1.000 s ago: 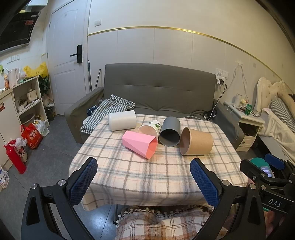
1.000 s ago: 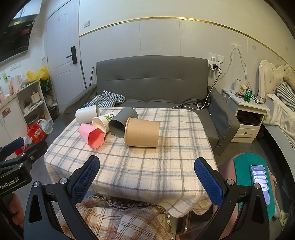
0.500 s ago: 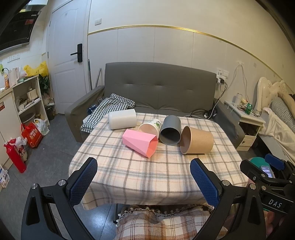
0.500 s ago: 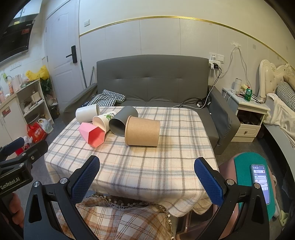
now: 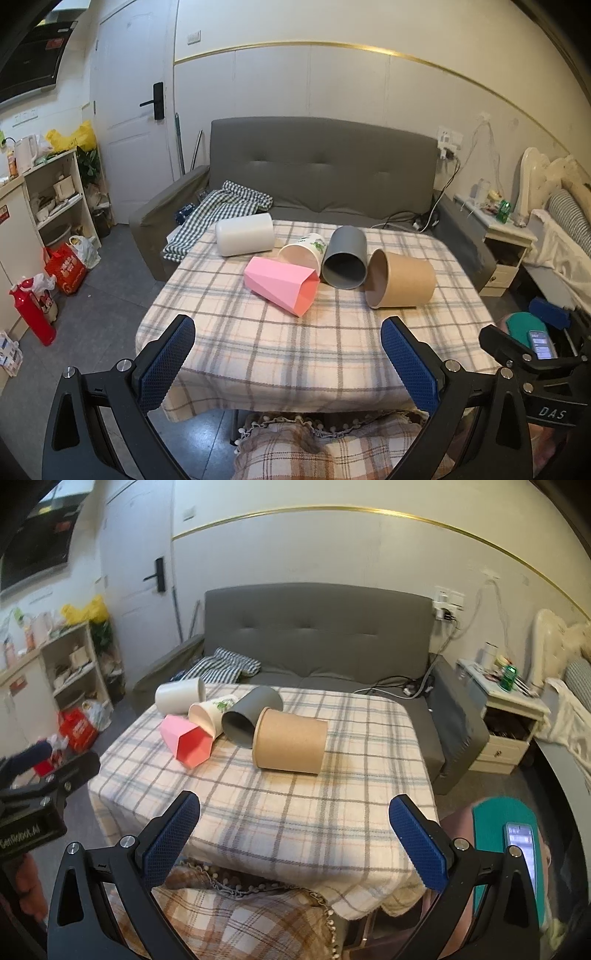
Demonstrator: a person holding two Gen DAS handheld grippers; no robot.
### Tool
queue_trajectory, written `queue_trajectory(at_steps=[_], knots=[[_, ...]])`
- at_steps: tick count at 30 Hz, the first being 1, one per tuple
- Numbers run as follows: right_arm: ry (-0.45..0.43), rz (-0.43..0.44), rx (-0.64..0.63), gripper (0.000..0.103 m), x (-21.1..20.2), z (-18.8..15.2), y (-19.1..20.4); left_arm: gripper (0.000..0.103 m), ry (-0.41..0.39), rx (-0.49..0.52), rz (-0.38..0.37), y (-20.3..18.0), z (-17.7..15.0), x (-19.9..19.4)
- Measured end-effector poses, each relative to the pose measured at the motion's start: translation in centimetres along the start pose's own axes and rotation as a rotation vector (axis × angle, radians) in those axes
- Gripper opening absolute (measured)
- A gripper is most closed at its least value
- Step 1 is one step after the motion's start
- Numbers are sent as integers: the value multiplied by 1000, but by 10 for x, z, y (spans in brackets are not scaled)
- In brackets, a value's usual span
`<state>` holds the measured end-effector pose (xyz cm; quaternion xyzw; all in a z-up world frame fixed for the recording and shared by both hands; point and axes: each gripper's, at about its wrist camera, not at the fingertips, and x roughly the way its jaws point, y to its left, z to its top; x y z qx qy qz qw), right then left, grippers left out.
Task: Flip cup upside down
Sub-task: 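Reach the right gripper to the tan paper cup and grasp its body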
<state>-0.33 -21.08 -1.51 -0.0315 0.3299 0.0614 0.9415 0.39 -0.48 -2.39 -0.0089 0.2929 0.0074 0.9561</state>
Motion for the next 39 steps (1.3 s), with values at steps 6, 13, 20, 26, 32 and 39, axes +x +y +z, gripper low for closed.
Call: queue_trajectory(at_steps=[6,13,20,26,32,39], knots=[[41,5,-199,103,26,24,-7,103,46,2,58,-3,4,26],[99,26,-494,103,79,61,-16,103,145,-16,75,-5,16,70],[221,152,-746,103,145,71,-2,103,207,-11,66,-8,18,110],[278,179,-876,103,182,63,12,103,245,5,55,-6,11,130],[338,175,-906,103,206,54,22,103,255,-12,29,0,12,132],[401,108,-805,95,205,54,25,103,230,-32,21,8,14,119]])
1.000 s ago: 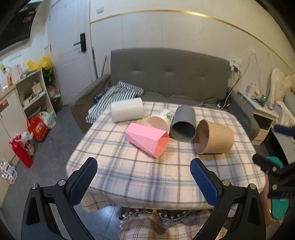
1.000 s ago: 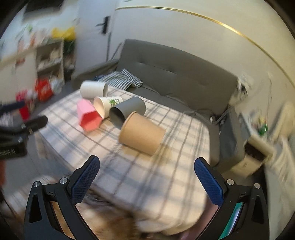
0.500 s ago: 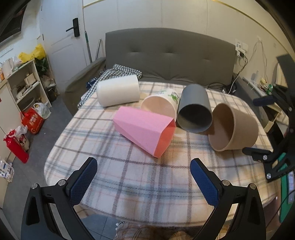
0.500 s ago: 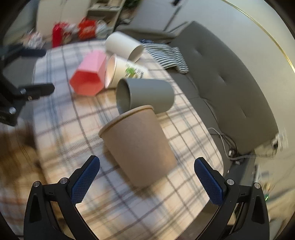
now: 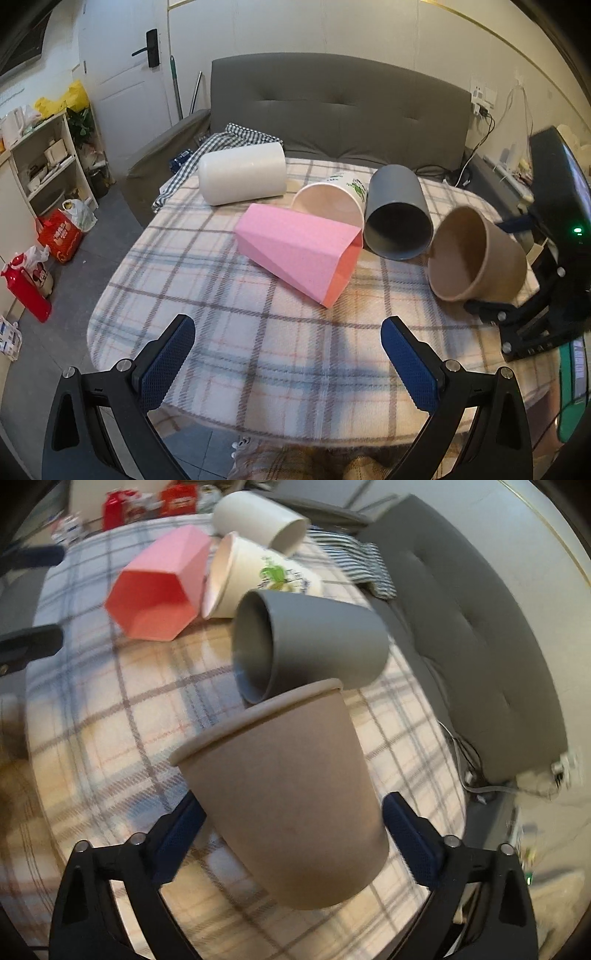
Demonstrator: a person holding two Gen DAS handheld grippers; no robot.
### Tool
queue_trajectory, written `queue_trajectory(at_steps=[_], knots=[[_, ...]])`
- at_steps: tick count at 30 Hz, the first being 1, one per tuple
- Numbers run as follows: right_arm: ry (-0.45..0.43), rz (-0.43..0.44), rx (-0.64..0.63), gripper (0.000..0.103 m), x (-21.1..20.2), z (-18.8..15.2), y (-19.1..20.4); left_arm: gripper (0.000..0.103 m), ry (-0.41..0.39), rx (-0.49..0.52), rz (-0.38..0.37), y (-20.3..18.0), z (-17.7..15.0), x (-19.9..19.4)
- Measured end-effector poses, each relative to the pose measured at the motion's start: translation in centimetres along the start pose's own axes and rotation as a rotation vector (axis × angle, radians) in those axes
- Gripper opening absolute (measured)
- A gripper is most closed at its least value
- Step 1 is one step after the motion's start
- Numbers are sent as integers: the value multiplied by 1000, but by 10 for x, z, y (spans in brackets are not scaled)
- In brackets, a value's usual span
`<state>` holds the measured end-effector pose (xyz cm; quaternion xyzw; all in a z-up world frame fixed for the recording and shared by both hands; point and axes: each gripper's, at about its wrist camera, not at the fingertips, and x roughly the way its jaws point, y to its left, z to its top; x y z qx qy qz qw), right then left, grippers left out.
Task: Flip cup upside down
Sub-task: 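Reach the right gripper to the tan paper cup and grasp its body, then lift the tan paper cup with the right gripper and rotate it upright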
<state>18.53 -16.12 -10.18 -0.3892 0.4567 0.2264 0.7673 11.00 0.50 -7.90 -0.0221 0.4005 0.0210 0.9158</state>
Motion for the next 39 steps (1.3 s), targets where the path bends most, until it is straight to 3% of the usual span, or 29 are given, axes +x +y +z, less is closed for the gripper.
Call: queue_trajectory(at_steps=[4,7,13,17,24,32,39], knots=[[21,50,185,94,-25,-11,2,103,-17,-39,-28,8,-1,-12],[41,100,420,94,-42,-23,2,103,-28,-62,-40,13,-3,-19],[69,282,917,88,-53,-46,9,103,-50,-77,-41,22,-6,-30],[71,306,1098,87,-50,-49,16,103,-52,-64,-13,30,-10,-30],[-2,209,1191,87,-47,-40,20,103,-27,-71,-1,42,-18,-20],[-27,150,1133,89,-46,-38,28,103,-15,-68,-24,38,-21,-19],[-177,110,1053,95,-88,-44,29,103,-45,-49,-16,21,-15,-45]])
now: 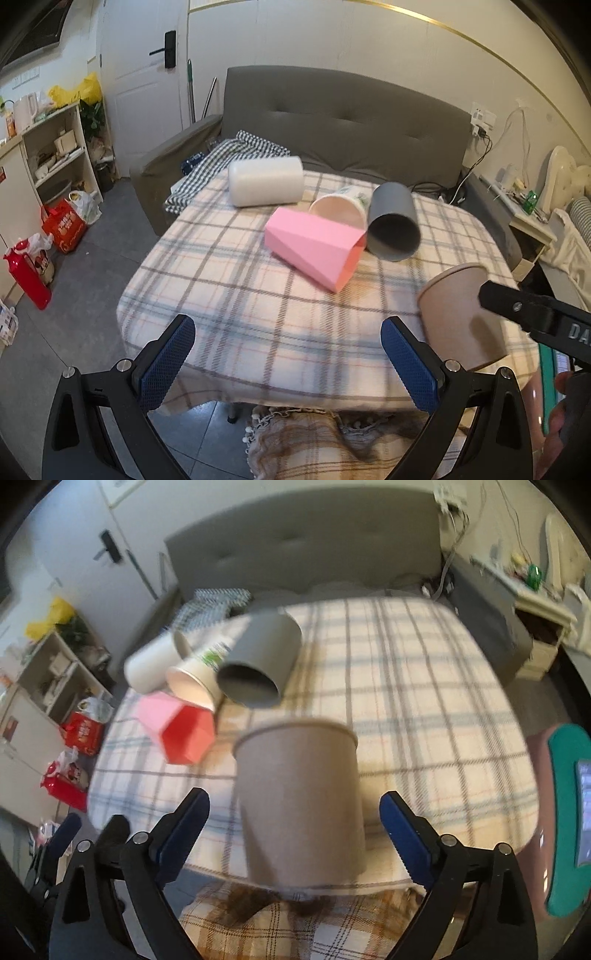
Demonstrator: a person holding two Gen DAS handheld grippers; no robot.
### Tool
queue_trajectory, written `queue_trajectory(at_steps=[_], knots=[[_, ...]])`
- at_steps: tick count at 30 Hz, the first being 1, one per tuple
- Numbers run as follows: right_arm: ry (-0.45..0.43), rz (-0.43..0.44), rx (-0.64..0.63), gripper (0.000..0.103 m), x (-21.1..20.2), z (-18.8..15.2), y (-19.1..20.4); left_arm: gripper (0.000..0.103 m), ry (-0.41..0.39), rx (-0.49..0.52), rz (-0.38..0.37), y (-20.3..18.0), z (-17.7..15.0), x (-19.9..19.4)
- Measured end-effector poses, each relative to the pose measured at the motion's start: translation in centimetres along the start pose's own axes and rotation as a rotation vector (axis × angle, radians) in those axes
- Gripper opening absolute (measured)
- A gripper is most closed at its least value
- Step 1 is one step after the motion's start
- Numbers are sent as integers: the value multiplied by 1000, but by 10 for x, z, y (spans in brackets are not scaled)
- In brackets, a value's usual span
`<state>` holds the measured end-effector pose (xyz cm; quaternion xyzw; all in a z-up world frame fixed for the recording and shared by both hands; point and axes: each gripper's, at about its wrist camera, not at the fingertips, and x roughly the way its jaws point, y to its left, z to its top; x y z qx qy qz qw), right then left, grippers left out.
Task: Flip cup upside down
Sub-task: 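Lift the tan paper cup with the right gripper and rotate it upright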
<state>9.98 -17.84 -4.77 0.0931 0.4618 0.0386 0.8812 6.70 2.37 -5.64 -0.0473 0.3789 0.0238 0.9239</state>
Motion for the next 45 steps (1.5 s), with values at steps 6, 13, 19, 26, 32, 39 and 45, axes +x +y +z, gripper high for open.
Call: queue_trajectory(at_steps=[6,13,19,26,32,39,45], knots=[[-125,-9,-40,96,-49,1,-21,103,-48,21,-26,-25,3,-30],[-207,-50,-103,96,-83,-13,-56,103,-20,25,-96,-69,-7,-37],[-247,-96,-55,97,-93,-21,-101,103,33,63,-131,-107,-21,-27],[-216,-120,9,97,-75,-29,-144,103,109,85,-142,-137,-34,0],[-152,-108,30,97,-42,-36,-157,103,149,76,-128,-142,-43,25],[-104,-102,12,97,-10,-39,-152,101,145,118,-113,-143,-45,41],[-80,-95,10,96,4,-39,-147,96,113,168,-120,-145,-42,39]])
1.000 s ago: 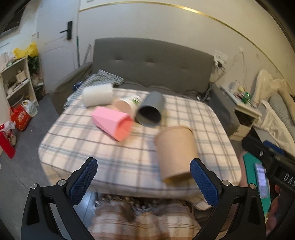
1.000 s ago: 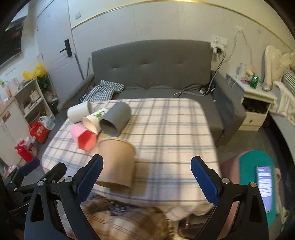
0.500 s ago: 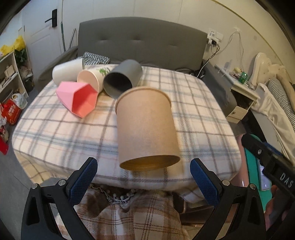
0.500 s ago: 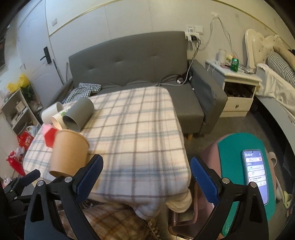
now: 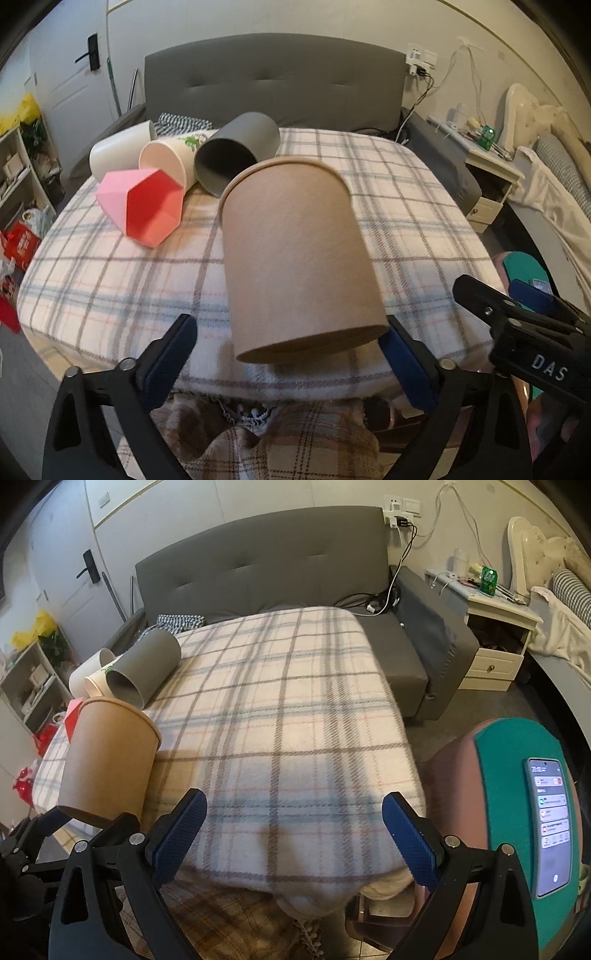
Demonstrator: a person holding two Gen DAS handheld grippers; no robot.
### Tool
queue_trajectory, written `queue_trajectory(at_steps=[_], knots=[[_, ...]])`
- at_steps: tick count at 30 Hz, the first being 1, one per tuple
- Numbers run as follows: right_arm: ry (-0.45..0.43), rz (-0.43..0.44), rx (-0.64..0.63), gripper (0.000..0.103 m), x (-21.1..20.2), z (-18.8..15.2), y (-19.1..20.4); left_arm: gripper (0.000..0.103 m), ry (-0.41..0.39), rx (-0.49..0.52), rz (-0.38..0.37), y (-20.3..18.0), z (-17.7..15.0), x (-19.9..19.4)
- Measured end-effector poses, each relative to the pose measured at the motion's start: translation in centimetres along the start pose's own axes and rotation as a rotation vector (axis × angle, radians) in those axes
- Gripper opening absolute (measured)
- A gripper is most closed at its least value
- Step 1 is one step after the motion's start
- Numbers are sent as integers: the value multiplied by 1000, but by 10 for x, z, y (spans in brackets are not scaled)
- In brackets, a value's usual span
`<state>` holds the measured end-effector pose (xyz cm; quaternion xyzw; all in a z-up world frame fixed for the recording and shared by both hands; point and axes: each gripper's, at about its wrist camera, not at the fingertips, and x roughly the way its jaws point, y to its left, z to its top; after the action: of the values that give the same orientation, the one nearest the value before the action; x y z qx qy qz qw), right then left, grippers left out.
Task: Flip cup upside down
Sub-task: 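Lift the tan paper cup with the right gripper and rotate it upright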
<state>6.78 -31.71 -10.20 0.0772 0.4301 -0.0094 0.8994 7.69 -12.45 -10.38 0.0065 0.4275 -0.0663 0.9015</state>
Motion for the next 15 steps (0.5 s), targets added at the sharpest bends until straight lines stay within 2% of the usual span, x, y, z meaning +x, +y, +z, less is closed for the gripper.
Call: queue_trajectory(at_steps=[3,5,15], knots=[[-3,-8,-6,97,-1,2,3,93,-14,11,-2,0,1,-4],[-10,-12,-8,96,-3,2,4,80,-17,16,-19,1,1,-6],[-48,-25,-15,97,-22,6,9,80,-35,41,-3,10,9,-24]])
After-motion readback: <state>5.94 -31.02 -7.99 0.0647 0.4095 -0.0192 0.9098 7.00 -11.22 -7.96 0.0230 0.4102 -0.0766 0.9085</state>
